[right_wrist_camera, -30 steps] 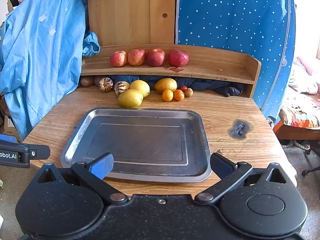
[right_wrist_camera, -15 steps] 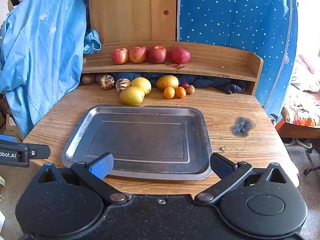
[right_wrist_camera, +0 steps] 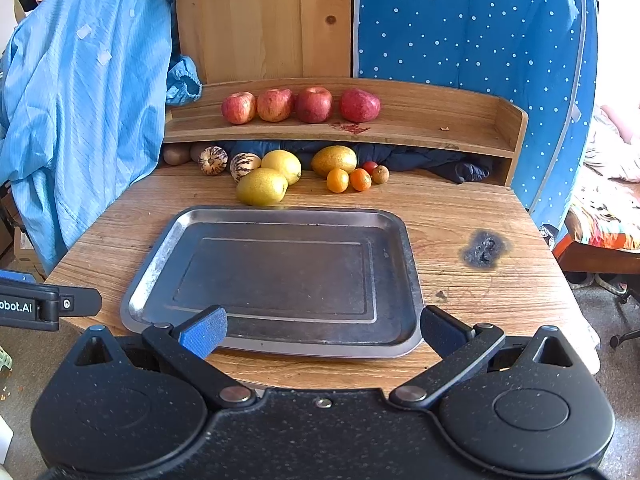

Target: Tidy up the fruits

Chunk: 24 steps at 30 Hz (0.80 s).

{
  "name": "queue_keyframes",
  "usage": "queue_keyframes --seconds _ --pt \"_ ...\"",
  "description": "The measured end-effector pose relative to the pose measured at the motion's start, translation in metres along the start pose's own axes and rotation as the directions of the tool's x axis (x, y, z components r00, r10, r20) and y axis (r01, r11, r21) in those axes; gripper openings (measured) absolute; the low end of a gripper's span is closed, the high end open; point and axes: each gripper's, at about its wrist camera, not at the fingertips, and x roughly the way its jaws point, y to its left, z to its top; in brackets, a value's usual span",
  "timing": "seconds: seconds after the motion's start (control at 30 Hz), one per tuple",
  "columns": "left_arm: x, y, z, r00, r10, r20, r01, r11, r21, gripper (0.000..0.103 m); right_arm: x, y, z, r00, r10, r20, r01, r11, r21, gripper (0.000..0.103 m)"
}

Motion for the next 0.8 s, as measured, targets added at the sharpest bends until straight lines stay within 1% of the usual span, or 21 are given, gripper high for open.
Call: queue_keyframes --seconds 0.3,0.8 --pt "0.003 -0.003 0.002 1.0 0.005 -0.012 -0.005 1.0 -0.006 0.102 0.005 -0.003 0.0 1.0 0.01 -0.014 -0.01 1.0 -0.001 0.102" --pt "0.013 -0.013 0.002 0.999 0.028 -0.045 -0.028 0.999 -0.015 0.102 0.019 -0.02 0.004 0.998 0.037 -0.047 -0.038 0.999 -0.006 0.102"
